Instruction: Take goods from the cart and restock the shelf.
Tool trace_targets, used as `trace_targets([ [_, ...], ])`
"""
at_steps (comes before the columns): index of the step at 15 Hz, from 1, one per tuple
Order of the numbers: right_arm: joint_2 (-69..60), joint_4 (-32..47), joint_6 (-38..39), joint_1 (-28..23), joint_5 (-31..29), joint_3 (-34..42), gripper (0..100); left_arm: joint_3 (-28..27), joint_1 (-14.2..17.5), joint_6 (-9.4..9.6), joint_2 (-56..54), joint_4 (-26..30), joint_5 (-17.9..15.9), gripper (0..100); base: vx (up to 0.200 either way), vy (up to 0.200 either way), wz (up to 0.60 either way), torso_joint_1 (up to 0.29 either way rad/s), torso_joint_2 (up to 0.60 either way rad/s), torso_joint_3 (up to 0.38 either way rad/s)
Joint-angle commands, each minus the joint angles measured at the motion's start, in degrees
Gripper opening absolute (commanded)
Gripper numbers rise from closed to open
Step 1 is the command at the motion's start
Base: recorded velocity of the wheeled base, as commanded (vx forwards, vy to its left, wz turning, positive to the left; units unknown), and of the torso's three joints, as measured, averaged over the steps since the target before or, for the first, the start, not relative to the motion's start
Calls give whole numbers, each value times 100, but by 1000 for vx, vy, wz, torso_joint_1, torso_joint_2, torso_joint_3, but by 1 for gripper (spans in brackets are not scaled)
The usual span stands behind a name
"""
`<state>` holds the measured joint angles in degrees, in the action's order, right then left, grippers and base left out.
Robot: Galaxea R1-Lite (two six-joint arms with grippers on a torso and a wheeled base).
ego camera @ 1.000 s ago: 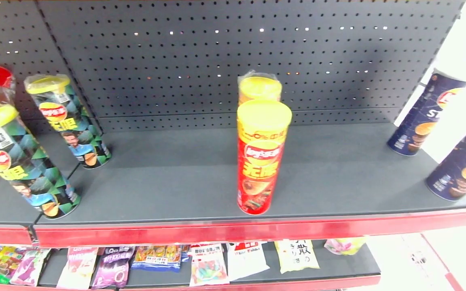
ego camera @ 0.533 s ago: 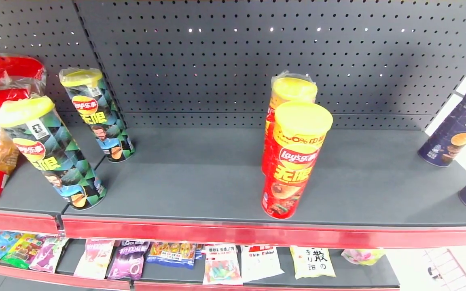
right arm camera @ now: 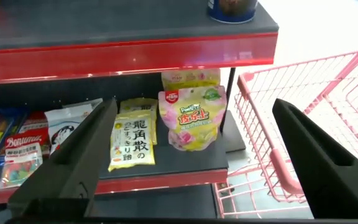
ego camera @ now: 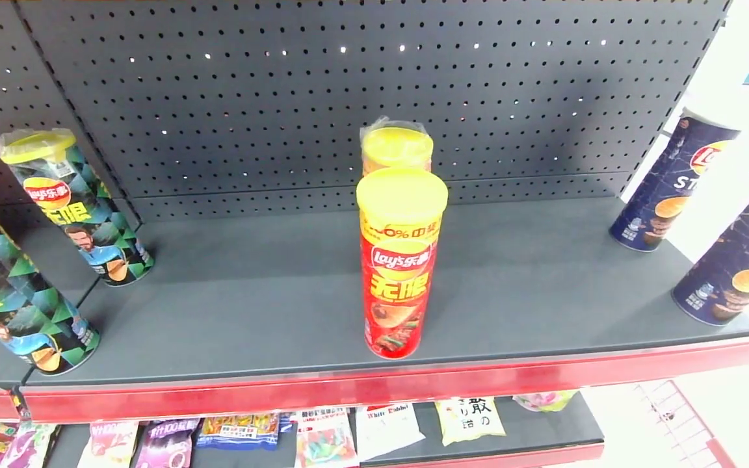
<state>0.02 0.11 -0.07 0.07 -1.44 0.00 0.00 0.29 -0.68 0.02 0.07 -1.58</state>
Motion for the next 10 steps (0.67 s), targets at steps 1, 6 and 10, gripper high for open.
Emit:
trace_targets([
  [1,-2,-2,-1,1,3,0,100,0,-3,-2,-2,1,0,100,0,0,0,0,0,0],
  [6,-2,-2,-1,1,3,0,100,0,-3,7,-2,1,0,100,0,0,0,0,0,0],
  [10,-2,-2,-1,1,3,0,100,0,-3,7,-2,1,0,100,-200,0,0,5,2,1],
])
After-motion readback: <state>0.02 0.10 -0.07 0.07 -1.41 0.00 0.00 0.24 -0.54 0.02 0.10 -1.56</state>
